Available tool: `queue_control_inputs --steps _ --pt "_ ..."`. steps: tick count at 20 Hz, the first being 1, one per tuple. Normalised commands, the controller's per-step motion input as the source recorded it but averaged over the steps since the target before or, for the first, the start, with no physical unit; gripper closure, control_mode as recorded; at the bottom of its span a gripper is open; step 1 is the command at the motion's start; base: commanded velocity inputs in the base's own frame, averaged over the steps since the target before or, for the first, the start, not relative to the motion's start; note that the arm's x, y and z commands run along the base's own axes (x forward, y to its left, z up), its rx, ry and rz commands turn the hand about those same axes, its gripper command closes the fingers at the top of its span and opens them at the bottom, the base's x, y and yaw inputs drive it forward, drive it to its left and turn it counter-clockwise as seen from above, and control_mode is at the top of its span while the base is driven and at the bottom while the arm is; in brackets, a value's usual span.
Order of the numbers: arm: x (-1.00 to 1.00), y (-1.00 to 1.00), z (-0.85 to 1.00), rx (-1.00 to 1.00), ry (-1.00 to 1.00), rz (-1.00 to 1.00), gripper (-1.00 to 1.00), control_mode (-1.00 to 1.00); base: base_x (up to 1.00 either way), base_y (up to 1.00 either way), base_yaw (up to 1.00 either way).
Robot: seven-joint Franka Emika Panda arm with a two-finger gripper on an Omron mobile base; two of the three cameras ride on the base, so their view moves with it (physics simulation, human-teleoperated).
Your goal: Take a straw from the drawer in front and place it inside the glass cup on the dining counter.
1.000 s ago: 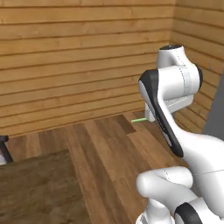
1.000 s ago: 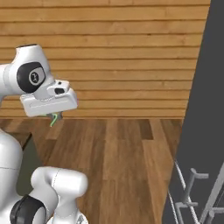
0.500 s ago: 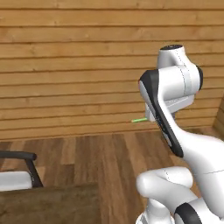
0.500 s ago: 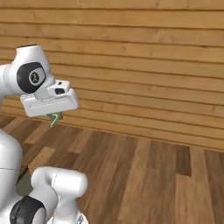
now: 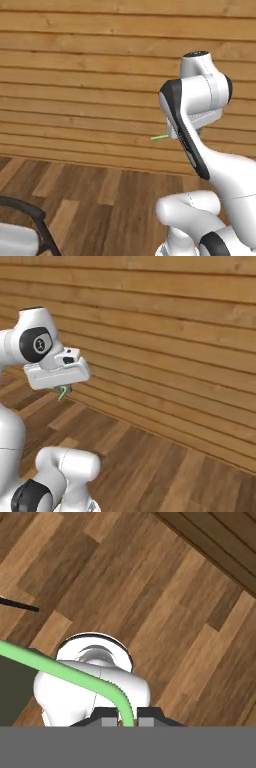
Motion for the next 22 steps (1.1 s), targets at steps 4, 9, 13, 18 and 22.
queue_control_inputs --steps 4,9,13,18,22 --pt "0.0 0.0 0.0 0.0 0.0 0.0 1.0 1.0 1.0 -0.15 0.67" --pt "0.0 0.0 0.0 0.0 0.0 0.0 1.0 1.0 1.0 -0.13 0.75" --pt "0.0 0.0 0.0 0.0 0.0 0.0 1.0 1.0 0.99 -0.19 0.77" --pt "0.0 0.0 0.0 0.0 0.0 0.0 1.0 1.0 0.91 -0.29 0.76" --pt "0.0 0.0 0.0 0.0 0.0 0.0 1.0 1.0 0.78 -0.49 0.7"
